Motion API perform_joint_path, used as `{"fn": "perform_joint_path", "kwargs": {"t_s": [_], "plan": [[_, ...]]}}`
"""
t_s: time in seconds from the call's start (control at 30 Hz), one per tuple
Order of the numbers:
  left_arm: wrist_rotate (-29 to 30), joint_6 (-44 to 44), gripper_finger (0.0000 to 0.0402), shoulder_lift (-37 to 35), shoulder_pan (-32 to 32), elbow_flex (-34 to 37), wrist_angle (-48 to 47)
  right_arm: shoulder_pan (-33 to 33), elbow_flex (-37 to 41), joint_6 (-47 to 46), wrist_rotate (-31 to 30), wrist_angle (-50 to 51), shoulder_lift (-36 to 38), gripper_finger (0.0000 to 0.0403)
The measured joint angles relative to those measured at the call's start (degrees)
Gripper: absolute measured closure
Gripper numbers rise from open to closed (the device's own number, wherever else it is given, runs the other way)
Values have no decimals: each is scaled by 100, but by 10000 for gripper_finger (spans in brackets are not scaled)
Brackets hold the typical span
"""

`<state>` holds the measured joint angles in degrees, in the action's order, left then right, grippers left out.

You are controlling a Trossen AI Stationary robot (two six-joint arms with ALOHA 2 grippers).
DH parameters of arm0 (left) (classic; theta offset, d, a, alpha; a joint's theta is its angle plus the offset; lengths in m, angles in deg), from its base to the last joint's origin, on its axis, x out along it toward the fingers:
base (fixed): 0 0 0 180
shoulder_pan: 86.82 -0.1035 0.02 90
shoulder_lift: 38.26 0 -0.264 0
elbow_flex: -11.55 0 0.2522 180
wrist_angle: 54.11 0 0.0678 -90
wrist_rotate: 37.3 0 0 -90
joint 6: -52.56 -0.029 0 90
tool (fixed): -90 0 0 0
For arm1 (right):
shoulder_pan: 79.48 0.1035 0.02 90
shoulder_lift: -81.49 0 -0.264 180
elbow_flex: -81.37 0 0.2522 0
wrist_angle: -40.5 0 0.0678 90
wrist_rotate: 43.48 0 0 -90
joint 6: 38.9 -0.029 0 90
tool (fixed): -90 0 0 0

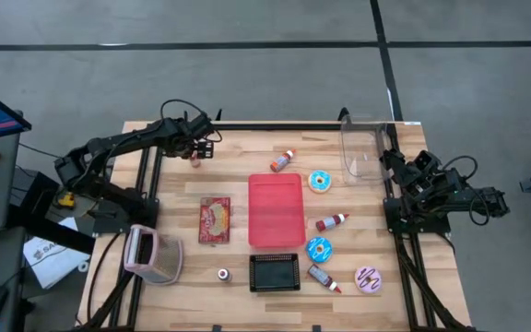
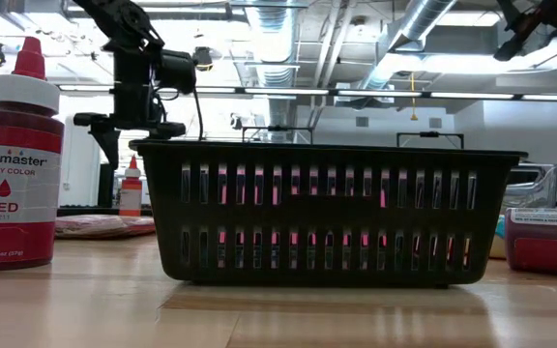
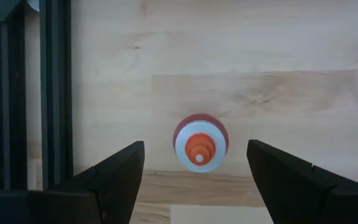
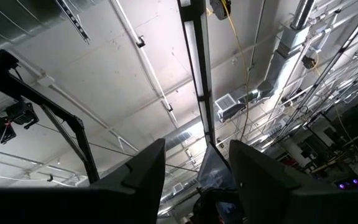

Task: Pick & Place Food Item
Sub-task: Put the left orange food coloring bottle into the transparent bin

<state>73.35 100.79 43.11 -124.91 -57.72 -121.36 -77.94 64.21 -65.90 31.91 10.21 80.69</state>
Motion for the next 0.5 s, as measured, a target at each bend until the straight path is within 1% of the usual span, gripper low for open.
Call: {"fn": "perform_joint_path", "kwargs": {"t_s": [0.2,0.5], "plan": [[-111,2,151,12,0,0,10,0,0,42,91,-7,0,233],[-110,20,186,12,0,0,66,0,-1,44,127,-17,0,233]]}}
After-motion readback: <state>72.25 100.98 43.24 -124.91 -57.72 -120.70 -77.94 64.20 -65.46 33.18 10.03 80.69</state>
